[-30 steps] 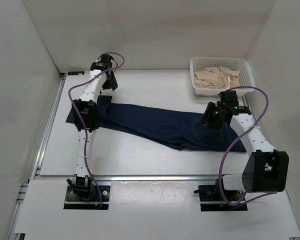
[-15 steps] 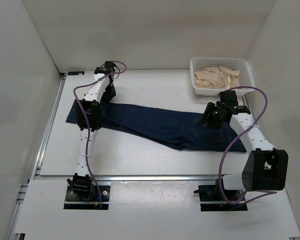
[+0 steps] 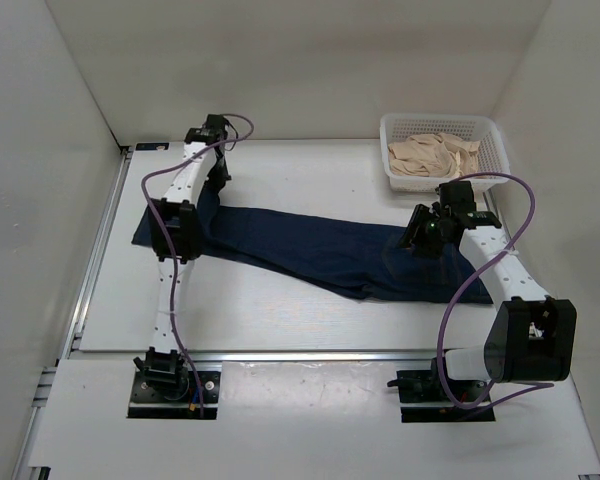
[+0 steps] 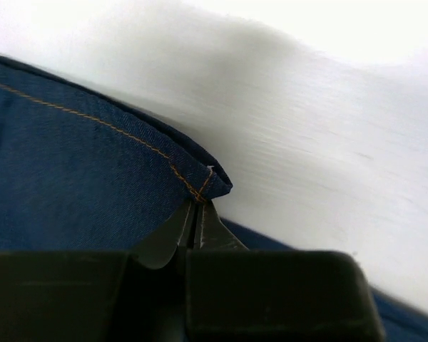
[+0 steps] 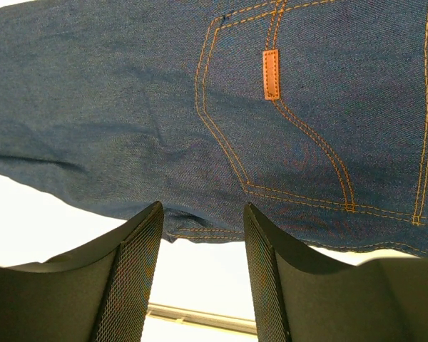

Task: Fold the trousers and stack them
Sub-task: Fold the trousers

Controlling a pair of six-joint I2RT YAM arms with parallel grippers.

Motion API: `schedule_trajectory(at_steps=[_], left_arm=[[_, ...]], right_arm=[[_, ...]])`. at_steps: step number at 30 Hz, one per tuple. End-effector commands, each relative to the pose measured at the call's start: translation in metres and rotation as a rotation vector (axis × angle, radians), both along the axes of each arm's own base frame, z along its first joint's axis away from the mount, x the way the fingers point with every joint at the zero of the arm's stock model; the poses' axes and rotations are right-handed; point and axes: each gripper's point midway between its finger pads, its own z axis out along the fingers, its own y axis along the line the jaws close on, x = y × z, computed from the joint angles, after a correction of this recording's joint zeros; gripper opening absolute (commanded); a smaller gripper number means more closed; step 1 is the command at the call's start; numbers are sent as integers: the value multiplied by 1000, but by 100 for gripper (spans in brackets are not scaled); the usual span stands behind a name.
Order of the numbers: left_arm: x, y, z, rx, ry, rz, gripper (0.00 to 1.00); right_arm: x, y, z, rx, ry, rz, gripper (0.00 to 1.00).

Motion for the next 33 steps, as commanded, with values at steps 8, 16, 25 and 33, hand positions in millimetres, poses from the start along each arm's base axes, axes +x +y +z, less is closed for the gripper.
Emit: schedule_trajectory(at_steps=[8,16,25,33], left_arm=[[20,-59,250,-312,-573,-221,10],[-3,-22,314,-361,-707,-177,10],[-33,75,234,-203,-524,58,10],[-120,198,150,-255,-356,516,34]], right_arm=[[0,4,18,17,-58,13,53],[-4,2,23,10,-68,8,53],[-8,2,17,9,-50,8,53],[-15,0,14,1,-49,3,53]])
